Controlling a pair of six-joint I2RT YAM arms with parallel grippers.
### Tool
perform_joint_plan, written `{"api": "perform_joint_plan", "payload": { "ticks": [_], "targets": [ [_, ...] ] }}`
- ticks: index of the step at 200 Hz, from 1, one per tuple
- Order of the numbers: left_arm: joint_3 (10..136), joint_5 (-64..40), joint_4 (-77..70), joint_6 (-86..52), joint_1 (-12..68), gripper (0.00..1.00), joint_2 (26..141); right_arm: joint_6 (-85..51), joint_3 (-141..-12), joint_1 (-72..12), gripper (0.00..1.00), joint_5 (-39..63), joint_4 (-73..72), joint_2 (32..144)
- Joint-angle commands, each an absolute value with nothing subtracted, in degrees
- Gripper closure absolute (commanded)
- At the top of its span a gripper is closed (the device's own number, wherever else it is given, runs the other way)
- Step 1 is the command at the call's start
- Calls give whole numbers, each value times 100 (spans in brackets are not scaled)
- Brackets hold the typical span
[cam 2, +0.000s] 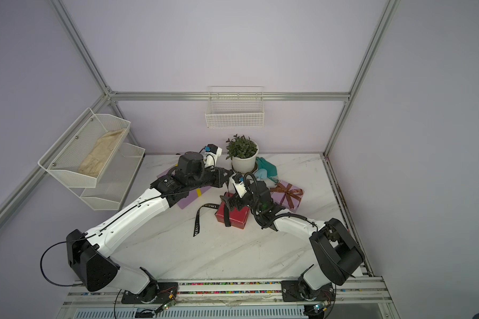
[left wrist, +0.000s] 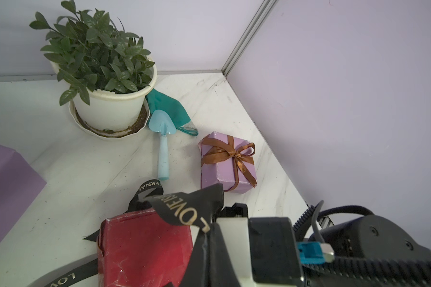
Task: Untie the ribbon bows on the gift boxes
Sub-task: Pull the ribbon from the gift box.
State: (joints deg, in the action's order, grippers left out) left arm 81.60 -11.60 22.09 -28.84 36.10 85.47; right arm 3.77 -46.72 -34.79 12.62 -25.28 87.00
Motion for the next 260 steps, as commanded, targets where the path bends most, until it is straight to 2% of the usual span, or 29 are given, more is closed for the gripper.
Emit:
{"api": "perform_joint_plan", "payload": {
  "ticks": [1,35,53,130,181,214,222,234,242,252,260],
  "targets": [
    [7946,-1302,2078,-2999,3586,100,8270,597,-4746,-3489,3,726,-3036,8510],
    [7884,-1177,2083,-2979,3586,100,8200,659,-4649,-3489,3,839,-2340,8158],
    [7906,-1233,2081,-2997,3584,100,8195,670,-4362,-3489,3,608,-2572,8041],
    [7723,-1629,2173,-3136,3581,100,7930,1369,-4614,-3430,3,184,-3279,8861],
    [7644,-1742,2184,-3188,3586,100,7871,1792,-4701,-3248,3,625,-3537,9008],
    [7646,-1814,2177,-3255,3586,100,7848,1802,-4851,-3225,4,1402,-3814,9412],
    [7646,-1810,2176,-3249,3586,100,7865,1767,-4885,-3225,8,1541,-3849,9496],
    [7630,-1758,2180,-3243,3586,100,7890,1777,-4942,-3224,29,1642,-3755,9597],
    [7628,-1717,2178,-3239,3590,100,7906,1775,-4961,-3224,47,1661,-3706,9638],
    [7644,-1652,2173,-3219,3582,100,7931,1775,-5010,-3218,76,1737,-3540,9650],
    [7657,-1589,2177,-3195,3586,100,7958,1846,-5098,-3222,94,1773,-3247,9642]
  ]
}}
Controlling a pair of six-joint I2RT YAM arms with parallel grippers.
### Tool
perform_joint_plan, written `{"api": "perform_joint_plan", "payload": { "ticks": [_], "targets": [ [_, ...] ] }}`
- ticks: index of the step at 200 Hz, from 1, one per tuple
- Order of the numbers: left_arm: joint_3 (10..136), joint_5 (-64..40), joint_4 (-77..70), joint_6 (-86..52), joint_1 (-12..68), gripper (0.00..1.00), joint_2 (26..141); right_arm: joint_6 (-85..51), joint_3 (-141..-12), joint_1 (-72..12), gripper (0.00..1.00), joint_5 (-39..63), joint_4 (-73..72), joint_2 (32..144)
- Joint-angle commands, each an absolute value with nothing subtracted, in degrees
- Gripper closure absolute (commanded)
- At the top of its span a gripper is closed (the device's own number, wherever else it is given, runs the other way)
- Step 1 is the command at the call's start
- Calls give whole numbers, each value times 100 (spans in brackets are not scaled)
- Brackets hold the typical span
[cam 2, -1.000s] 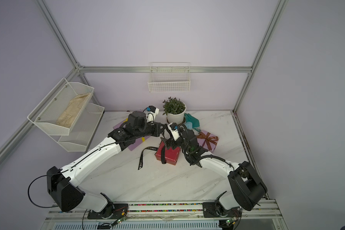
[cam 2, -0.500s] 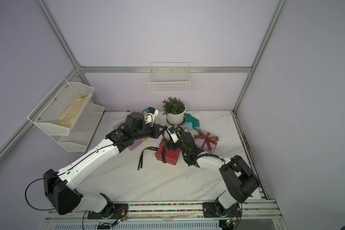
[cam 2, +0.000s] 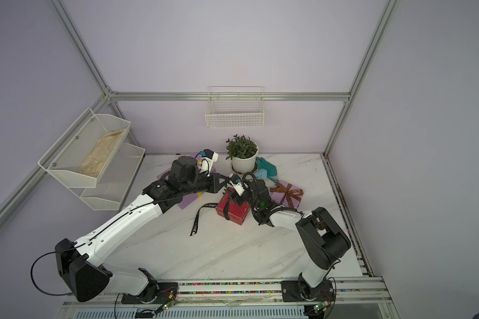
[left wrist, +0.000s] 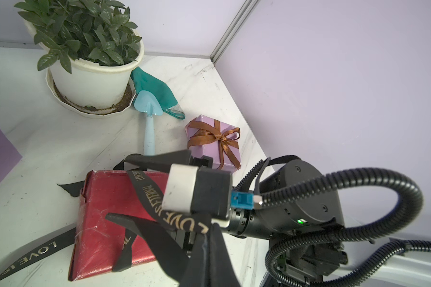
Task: Untie the ribbon bows on the gift boxes
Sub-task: Pull the ribbon from the gift box.
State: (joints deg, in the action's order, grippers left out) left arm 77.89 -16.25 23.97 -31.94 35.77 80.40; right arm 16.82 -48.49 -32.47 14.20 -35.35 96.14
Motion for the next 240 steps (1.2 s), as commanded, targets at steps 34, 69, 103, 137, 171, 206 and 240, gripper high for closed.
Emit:
{"api": "perform_joint_plan", "payload": {
  "ticks": [34,69,103,137,171,206,240],
  "targets": [
    [7733,-1445,2050,-3134,3586,100,8041,1711,-5125,-3222,100,1941,-2775,9480],
    [7922,-1336,1977,-3060,3501,93,8457,1080,-5307,-3199,100,2051,-2160,9447],
    [8226,-1383,2021,-3094,3187,10,8894,325,-5022,-3199,100,1908,-2316,9302],
    [8748,-1351,2502,-2860,2794,0,9358,-122,-4805,-3199,100,1934,-2400,9158],
    [7982,-774,2608,-2680,2759,0,9195,-524,-4833,-3202,100,2009,-2218,9289],
    [7331,-1151,2058,-2502,2758,0,9415,-590,-4813,-3202,100,2245,-2147,9299],
    [7396,-1230,1994,-2246,2754,0,9946,-468,-4949,-3199,100,2169,-1827,9147]
  ]
}}
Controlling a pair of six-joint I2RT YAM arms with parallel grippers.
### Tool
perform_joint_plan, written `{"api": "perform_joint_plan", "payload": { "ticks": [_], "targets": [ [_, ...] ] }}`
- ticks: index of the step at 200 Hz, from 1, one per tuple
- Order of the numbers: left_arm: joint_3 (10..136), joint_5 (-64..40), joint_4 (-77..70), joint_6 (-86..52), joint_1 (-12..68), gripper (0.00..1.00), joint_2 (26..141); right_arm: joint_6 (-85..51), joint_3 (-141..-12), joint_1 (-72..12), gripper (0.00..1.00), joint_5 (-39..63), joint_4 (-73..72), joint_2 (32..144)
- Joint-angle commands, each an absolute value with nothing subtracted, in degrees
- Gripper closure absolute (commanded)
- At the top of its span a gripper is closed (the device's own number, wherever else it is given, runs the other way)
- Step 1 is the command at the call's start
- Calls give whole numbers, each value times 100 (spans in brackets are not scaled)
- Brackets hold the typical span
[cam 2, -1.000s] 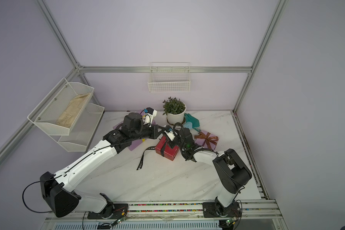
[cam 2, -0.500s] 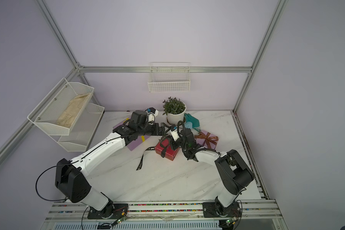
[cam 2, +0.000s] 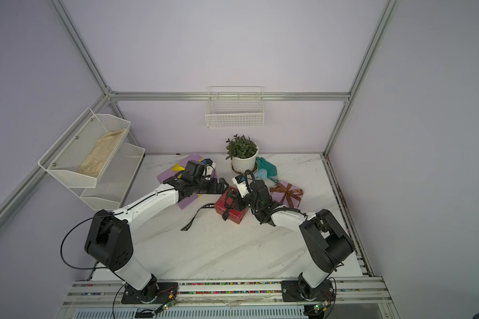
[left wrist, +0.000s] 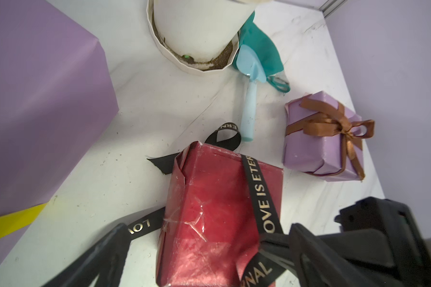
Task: Untie the ribbon bows on the gift boxes
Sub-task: Pull the ribbon from the gift box.
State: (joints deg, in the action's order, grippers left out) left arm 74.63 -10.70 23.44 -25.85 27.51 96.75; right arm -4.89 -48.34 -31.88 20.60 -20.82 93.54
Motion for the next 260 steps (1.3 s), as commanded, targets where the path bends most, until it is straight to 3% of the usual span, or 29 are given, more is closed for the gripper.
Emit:
{"api": "perform_joint_plan", "payload": {
  "ticks": [1,87,201,260],
  "targets": [
    [7407,-1235,1994,-2235,2757,0,9965,-467,-4944,-3199,100,2174,-1832,9135],
    [7535,-1884,1881,-1918,2854,7,10863,-534,-5122,-3199,100,2253,-1643,8960],
    [7254,-1650,2336,-2125,3203,9,10524,-555,-5577,-3201,100,1572,-1184,7892],
    [7478,-1001,2726,-1903,3532,10,10613,-280,-5869,-3199,100,1685,-674,7948]
  ]
}}
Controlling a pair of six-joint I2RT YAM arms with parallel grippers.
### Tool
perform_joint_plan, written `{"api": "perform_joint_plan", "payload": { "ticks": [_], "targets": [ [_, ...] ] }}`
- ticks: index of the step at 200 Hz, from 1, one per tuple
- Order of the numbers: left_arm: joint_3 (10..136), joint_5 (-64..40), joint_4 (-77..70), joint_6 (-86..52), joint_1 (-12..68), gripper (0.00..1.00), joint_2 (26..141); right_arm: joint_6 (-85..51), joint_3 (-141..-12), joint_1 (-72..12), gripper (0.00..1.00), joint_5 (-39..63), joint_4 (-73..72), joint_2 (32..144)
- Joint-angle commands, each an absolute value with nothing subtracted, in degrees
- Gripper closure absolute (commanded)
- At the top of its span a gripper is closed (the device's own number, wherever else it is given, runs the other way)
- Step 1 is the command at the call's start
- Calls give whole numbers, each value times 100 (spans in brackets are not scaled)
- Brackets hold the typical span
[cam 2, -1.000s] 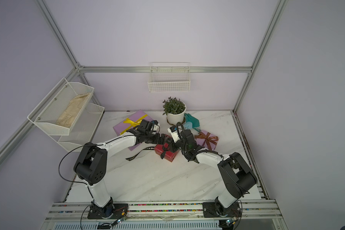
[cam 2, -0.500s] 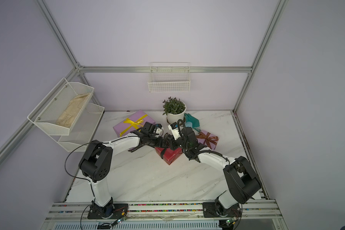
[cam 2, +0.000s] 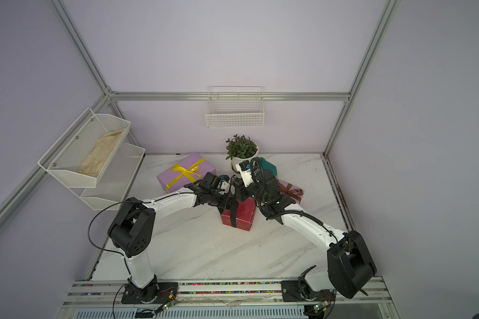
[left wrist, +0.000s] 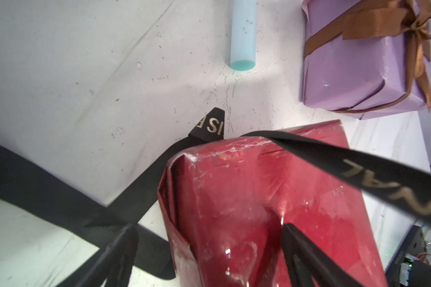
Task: Untie the ribbon bows on the gift boxes
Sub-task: Pull the ribbon from the gift box.
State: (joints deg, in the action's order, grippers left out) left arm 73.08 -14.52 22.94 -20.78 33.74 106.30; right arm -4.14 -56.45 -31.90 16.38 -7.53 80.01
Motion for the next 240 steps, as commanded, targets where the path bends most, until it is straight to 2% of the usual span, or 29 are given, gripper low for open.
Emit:
{"api": "perform_joint_plan", "payload": {
  "ticks": [1,36,115,202,240],
  "targets": [
    [7470,-993,2730,-1905,3537,10,10615,-285,-5865,-3199,100,1686,-671,7947],
    [7032,-890,2734,-1910,3551,9,10512,-318,-5814,-3199,100,1714,-676,7883],
    [7049,-806,2742,-1910,3556,9,10468,-420,-6762,-3200,100,1662,-165,7265],
    [6747,-595,2747,-1947,3611,9,10385,-358,-7735,-3199,100,1512,267,7132],
    [6610,-584,2729,-2021,3699,10,10302,-390,-7199,-3204,100,1634,369,7133]
  ]
}}
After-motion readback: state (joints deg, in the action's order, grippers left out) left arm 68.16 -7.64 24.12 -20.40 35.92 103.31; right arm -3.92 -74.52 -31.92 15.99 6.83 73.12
